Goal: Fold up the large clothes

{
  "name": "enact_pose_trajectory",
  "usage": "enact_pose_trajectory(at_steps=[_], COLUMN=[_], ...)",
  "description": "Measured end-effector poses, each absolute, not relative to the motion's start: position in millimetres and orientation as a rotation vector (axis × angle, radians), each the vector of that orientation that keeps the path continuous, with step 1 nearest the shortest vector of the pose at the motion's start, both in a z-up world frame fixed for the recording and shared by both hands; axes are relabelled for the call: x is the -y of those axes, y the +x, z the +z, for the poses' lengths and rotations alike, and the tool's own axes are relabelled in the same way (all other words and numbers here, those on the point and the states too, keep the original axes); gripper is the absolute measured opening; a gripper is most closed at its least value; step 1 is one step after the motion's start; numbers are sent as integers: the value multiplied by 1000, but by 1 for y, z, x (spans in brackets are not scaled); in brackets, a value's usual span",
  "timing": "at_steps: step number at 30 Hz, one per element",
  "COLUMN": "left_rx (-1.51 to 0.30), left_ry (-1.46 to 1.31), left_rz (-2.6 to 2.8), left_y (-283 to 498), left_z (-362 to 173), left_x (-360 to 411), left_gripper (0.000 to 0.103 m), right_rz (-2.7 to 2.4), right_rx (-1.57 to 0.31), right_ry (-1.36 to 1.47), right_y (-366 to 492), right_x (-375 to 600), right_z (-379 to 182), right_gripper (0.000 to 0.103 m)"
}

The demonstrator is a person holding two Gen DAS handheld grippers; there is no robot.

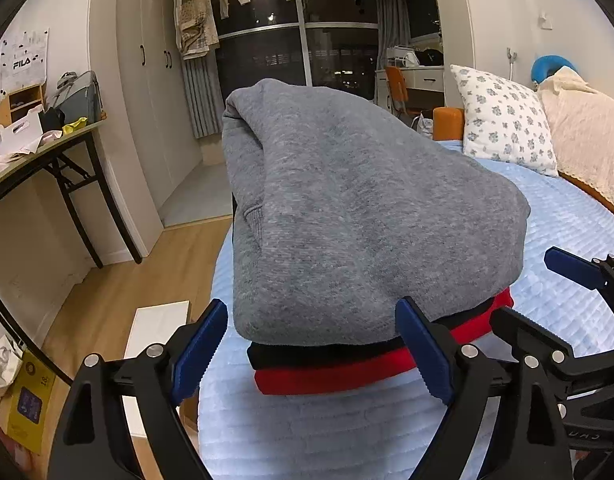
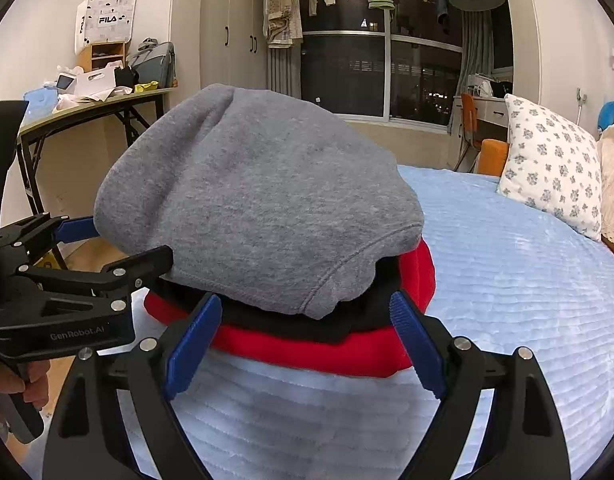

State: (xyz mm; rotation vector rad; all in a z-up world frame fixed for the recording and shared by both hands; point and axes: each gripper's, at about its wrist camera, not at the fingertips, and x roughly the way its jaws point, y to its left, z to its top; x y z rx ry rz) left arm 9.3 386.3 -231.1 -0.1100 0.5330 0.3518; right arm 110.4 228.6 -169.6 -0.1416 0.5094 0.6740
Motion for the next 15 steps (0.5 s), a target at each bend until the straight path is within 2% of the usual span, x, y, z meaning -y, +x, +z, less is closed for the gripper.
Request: enact_pose_trajectory(at_steps=[15], left_rx=[-522], left_ry=[-91], left_rz=[364], left_y=[14], left_z=[-233], left_x=[-385], left_gripper=[91], right_rz=[644], right_rx=[-510], right_ry=[-112], right_y=[119], right_x=[-225], right_z=[-166], right_gripper=[85])
